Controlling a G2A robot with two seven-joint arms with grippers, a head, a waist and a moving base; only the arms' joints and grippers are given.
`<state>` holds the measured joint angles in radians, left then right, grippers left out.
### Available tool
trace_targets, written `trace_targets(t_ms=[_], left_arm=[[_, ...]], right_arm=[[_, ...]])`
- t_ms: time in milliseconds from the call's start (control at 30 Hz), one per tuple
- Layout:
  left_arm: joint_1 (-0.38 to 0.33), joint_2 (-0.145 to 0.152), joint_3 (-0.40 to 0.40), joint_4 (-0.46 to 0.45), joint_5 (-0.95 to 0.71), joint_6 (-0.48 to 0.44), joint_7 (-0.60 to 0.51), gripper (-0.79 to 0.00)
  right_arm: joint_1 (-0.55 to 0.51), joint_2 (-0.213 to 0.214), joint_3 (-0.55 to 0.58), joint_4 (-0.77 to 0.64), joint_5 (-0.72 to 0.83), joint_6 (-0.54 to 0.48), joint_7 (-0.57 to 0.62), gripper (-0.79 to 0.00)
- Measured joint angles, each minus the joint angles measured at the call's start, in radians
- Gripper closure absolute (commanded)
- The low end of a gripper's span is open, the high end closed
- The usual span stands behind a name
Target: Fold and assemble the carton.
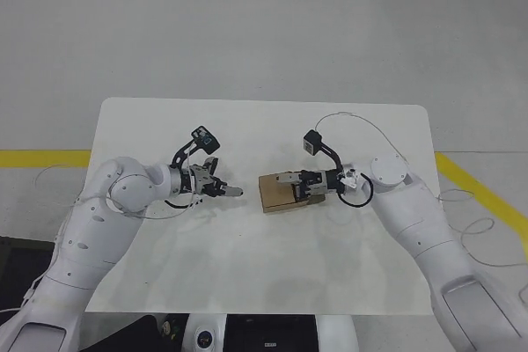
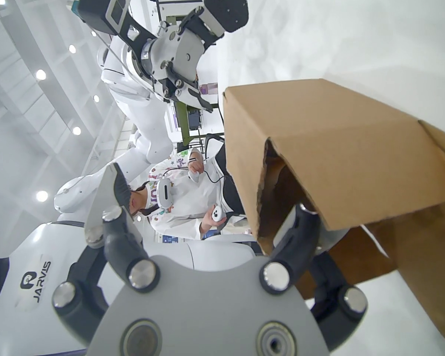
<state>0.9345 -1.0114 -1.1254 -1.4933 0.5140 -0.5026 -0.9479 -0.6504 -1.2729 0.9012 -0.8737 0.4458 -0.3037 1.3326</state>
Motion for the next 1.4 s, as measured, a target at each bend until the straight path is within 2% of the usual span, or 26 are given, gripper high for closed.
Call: trace_targets(t_ms=[167, 400, 600, 700, 833, 900, 1133, 1300, 1400], left_arm=[[-0.015, -0.002, 0.01, -0.003, 0.024, 0.008, 0.023, -0.785], [-0.035, 0.001, 0.01, -0.003, 0.132, -0.029, 0.092, -0.785], [-0.037, 0.009, -0.01, 0.011, 0.206, -0.065, 0.139, -0.785], [-0.035, 0.015, -0.027, 0.012, 0.235, -0.114, 0.162, -0.785], [-0.026, 0.028, -0.052, 0.023, 0.274, -0.242, 0.204, -0.785], [-0.023, 0.032, -0.058, 0.026, 0.301, -0.29, 0.22, -0.785], [0.022, 0.043, -0.063, 0.008, 0.376, -0.452, 0.354, -0.785], [0.037, 0.036, -0.024, -0.006, 0.456, -0.47, 0.444, -0.785], [0.033, 0.028, 0.0, -0.014, 0.551, -0.444, 0.55, -0.785]], right_arm=[[-0.011, -0.008, 0.008, -0.001, 0.076, -0.015, 0.008, -0.785], [-0.023, -0.024, -0.018, -0.025, 0.082, -0.001, -0.043, -0.785], [-0.025, -0.036, -0.03, -0.043, 0.039, -0.042, -0.158, -0.785], [-0.015, -0.042, -0.039, -0.047, 0.029, -0.05, -0.171, -0.785], [0.003, -0.046, -0.049, -0.036, 0.033, -0.029, -0.104, -0.785], [0.003, -0.046, -0.049, -0.036, 0.034, -0.029, -0.108, -0.785], [0.003, -0.046, -0.048, -0.036, 0.033, -0.03, -0.111, -0.785], [-0.012, -0.044, -0.043, -0.055, 0.022, -0.021, -0.139, -0.785], [-0.03, -0.038, -0.028, -0.084, 0.022, -0.009, -0.153, -0.785]])
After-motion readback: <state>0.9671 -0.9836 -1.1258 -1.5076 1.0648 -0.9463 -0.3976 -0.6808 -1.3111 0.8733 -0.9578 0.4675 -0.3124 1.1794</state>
